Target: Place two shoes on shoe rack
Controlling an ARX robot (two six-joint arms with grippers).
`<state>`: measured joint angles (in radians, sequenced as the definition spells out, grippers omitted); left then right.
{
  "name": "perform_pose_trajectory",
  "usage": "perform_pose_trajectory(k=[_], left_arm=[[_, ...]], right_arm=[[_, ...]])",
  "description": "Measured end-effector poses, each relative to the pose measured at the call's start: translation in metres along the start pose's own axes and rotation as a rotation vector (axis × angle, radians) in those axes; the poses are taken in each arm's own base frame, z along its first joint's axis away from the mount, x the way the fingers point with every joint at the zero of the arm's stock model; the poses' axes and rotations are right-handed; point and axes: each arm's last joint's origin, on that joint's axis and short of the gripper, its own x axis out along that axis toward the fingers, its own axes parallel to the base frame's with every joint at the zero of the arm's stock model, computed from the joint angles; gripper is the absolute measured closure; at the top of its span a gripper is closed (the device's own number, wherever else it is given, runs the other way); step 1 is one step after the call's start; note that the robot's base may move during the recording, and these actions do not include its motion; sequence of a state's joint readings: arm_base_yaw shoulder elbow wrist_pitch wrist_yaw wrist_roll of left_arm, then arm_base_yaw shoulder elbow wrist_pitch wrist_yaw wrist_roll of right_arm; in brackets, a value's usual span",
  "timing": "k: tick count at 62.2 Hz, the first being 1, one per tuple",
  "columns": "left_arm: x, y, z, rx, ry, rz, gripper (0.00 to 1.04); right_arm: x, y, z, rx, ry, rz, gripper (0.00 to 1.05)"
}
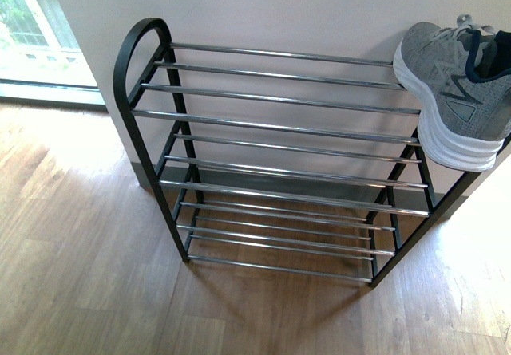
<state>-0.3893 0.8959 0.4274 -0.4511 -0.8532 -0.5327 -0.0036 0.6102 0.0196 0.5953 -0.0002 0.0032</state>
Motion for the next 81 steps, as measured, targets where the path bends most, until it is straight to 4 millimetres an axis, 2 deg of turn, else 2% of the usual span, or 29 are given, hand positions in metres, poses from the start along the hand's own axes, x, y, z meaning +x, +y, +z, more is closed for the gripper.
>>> perform_pose_trajectory(k=[39,67,81], left_arm=[[0.000,0.000,0.000,0.000,0.000,0.000,1.03],[0.000,0.000,0.000,0.000,0.000,0.000,1.03],[0.000,0.000,0.000,0.000,0.000,0.000,1.03]], right_arm=[[-0.021,0.000,0.005,0.000,-0.016,0.000,1.03],[-0.029,0.000,0.004,0.000,-0.015,0.000,1.03],[-0.040,0.000,0.001,0.000,-0.009,0.001,1.03]])
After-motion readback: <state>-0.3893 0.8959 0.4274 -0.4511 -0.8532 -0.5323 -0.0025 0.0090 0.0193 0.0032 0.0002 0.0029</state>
